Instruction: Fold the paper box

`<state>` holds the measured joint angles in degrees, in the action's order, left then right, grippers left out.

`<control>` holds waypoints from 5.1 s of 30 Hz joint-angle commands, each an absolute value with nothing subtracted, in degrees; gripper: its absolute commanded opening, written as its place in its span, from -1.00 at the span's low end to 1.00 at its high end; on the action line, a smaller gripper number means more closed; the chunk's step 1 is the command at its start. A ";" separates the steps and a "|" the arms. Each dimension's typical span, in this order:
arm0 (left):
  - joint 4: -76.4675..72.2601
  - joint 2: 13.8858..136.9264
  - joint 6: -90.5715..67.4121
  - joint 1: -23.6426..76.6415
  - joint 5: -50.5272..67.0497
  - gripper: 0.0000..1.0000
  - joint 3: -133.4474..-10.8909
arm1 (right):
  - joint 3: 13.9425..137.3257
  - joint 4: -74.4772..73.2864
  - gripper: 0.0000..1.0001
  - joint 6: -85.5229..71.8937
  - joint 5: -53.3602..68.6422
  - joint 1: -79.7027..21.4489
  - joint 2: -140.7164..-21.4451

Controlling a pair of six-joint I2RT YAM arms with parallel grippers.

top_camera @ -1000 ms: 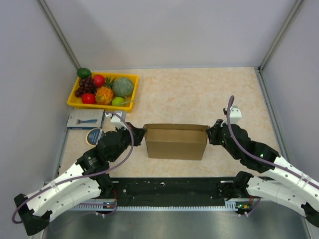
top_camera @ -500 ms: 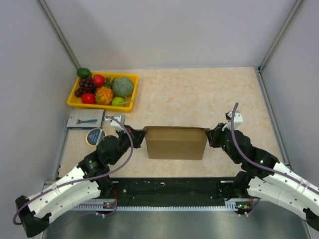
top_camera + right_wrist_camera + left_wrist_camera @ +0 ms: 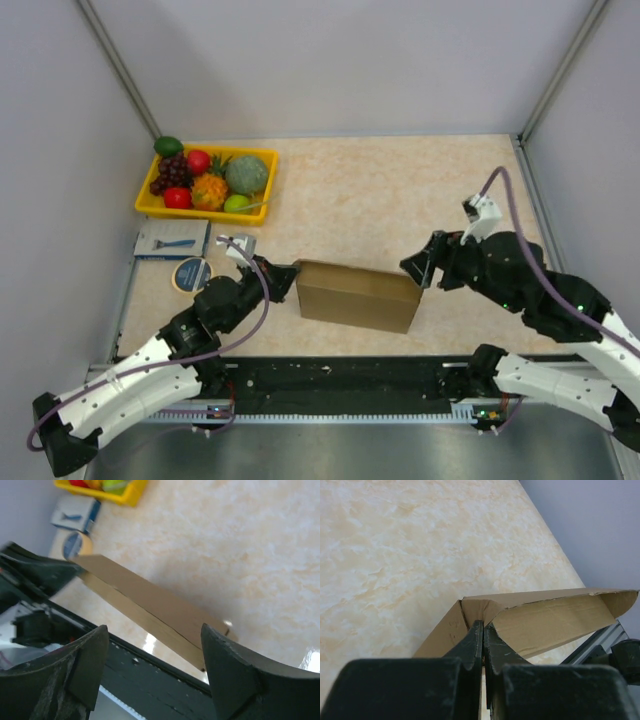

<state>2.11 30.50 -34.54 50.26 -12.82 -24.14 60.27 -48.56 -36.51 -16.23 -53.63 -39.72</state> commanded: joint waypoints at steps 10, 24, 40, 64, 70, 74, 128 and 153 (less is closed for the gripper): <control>11.95 29.97 -34.63 50.98 -9.93 -1.00 -20.74 | 61.01 -3.99 -0.02 -61.60 21.87 -42.02 -63.01; 11.07 29.53 -34.36 51.06 -9.49 -0.99 -20.30 | 40.34 5.55 -0.41 -73.13 22.06 -41.40 -56.52; 10.99 29.44 -34.89 51.06 -10.02 -1.00 -19.51 | 42.74 0.79 -0.67 -69.85 24.87 -42.10 -55.28; 32.17 16.86 -36.83 51.06 -7.29 0.42 -44.10 | 30.66 4.94 -0.74 -68.65 21.80 -43.07 -53.45; 41.98 41.80 -34.11 50.36 -7.83 0.75 -63.96 | 33.48 1.85 -0.71 -66.19 21.71 -43.15 -52.56; 39.57 49.56 -32.34 39.26 5.50 0.75 -65.49 | 33.84 1.40 -0.70 -65.48 21.62 -43.15 -52.38; -2.29 40.43 -50.36 18.90 42.19 0.04 -19.42 | 45.19 -54.23 0.71 -59.46 22.58 -27.34 -28.68; -0.26 40.34 -48.69 18.98 41.13 0.05 -20.48 | 40.80 -59.28 0.78 -71.08 33.99 -26.72 -23.05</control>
<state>-4.91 39.64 -52.12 19.18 43.62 -20.45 46.35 -67.57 -61.84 24.62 -27.09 -27.35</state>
